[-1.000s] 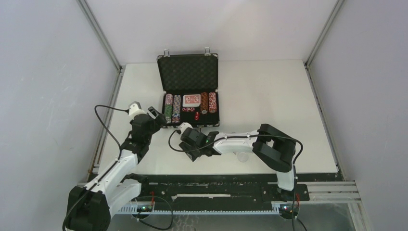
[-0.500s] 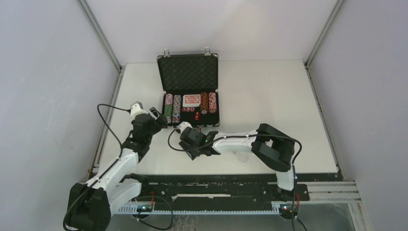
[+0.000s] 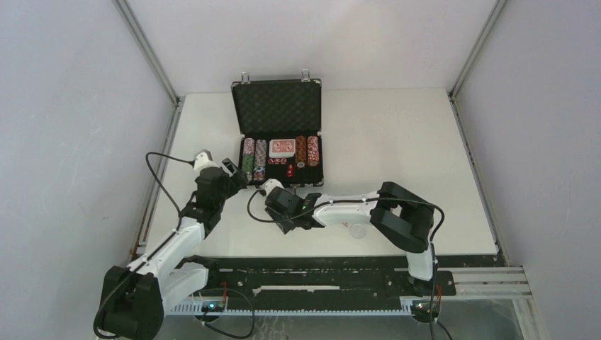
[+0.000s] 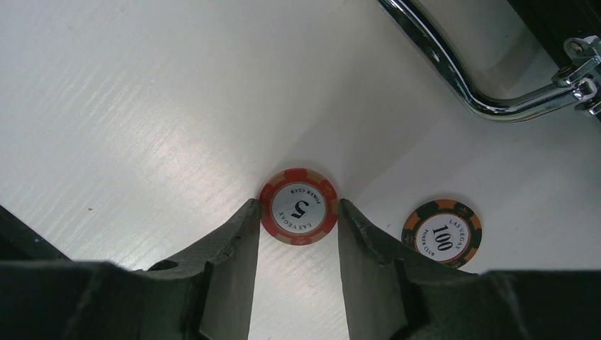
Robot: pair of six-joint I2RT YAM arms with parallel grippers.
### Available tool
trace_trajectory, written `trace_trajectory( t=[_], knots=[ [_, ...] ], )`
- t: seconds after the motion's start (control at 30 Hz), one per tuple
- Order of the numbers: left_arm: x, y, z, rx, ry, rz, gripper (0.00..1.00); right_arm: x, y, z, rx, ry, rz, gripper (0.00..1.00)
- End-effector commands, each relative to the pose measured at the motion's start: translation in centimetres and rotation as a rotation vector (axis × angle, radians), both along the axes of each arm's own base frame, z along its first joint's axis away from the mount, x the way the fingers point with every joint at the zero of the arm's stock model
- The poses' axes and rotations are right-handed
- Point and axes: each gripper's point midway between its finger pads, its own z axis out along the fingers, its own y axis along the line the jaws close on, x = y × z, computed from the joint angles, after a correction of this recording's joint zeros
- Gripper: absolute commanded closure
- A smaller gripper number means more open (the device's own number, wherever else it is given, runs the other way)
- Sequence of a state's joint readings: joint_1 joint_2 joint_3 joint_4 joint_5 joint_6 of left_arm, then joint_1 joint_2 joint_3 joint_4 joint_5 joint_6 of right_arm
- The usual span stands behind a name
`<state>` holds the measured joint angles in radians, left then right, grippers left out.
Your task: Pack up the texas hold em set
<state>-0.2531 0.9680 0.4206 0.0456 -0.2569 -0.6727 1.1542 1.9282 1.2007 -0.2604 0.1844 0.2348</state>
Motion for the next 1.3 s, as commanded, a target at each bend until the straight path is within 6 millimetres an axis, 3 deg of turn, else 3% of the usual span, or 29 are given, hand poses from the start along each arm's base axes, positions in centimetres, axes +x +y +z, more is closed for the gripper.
trace_trajectory(
  t=[0.0, 0.4, 0.87, 1.1, 1.27],
  knots=[
    [0.2, -0.4, 0.2, 0.001, -0.028, -0.025, 0.18, -0.3, 0.7, 0.1, 0.018, 0.018, -0.011, 0.55],
    [0.3, -0.9, -0.1, -0.005, -0.016, -0.049, 0.18, 0.3, 0.9, 2.6, 0.069, -0.009, -0.018, 0.57],
    [0.5, -1.1, -0.2, -0.011, -0.01, -0.059, 0.18, 0.9, 0.7, 3.4, 0.082, -0.022, -0.028, 0.6],
    [0.3, -0.7, -0.3, -0.012, -0.009, -0.03, 0.18, -0.1, 1.5, 4.1, 0.088, -0.04, 0.021, 0.41],
    [0.3, -0.4, -0.6, -0.032, 0.014, 0.001, 0.17, -1.1, 2.8, 4.2, 0.091, -0.037, 0.059, 0.35]
  ],
)
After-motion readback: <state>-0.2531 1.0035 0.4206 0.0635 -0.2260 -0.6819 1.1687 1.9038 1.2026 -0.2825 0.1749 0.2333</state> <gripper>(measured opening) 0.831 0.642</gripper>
